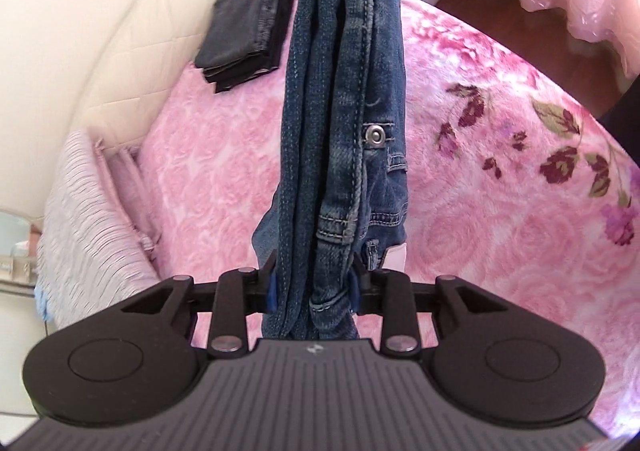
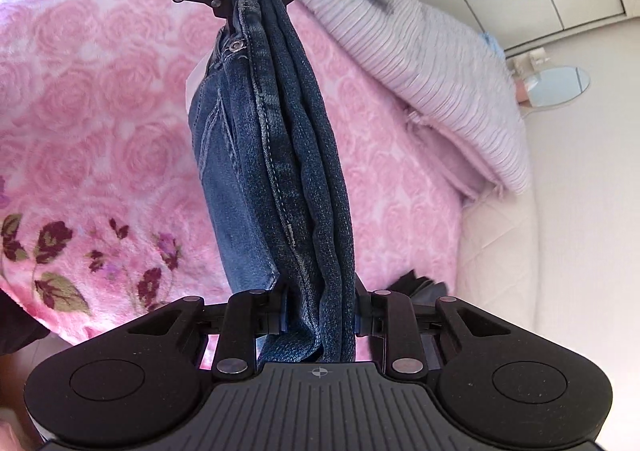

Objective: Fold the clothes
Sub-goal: 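Lift the folded jeans with both grippers and carry them toward the dark jeans stack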

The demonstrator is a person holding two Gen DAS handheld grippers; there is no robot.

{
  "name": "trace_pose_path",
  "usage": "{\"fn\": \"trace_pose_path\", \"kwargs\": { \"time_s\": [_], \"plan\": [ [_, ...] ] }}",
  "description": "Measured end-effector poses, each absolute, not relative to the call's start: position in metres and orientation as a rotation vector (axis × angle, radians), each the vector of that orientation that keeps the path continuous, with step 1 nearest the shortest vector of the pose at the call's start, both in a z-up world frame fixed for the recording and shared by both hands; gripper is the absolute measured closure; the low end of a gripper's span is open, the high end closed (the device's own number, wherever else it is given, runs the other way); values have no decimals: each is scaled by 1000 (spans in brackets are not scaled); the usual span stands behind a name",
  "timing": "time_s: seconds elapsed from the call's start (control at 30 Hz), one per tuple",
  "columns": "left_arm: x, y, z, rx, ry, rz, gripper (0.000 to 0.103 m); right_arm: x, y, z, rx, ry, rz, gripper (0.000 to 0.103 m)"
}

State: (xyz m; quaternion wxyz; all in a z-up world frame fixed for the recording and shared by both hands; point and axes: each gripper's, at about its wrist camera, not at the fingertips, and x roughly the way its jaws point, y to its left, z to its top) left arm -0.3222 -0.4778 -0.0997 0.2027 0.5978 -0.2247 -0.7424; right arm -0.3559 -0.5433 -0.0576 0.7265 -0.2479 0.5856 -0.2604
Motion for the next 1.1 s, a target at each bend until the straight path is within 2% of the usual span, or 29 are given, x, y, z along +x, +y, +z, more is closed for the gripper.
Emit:
{"fn": "trace_pose_path", "kwargs": {
  "time_s": [0.47,0.83,1.1],
  "plan": [
    [-326,-431,-28,1629,-635,-1931,75,-352,-512,-7,-677,1188,-589,77],
    [-345,-411,-29,1660,-661,-1950,75,-372,-494,-14,-631,1175,-615,77],
    [-402,-427,-40,1701,-642,-1930,75,-419,-523,-24,-581,1156,-602,77]
  ]
}}
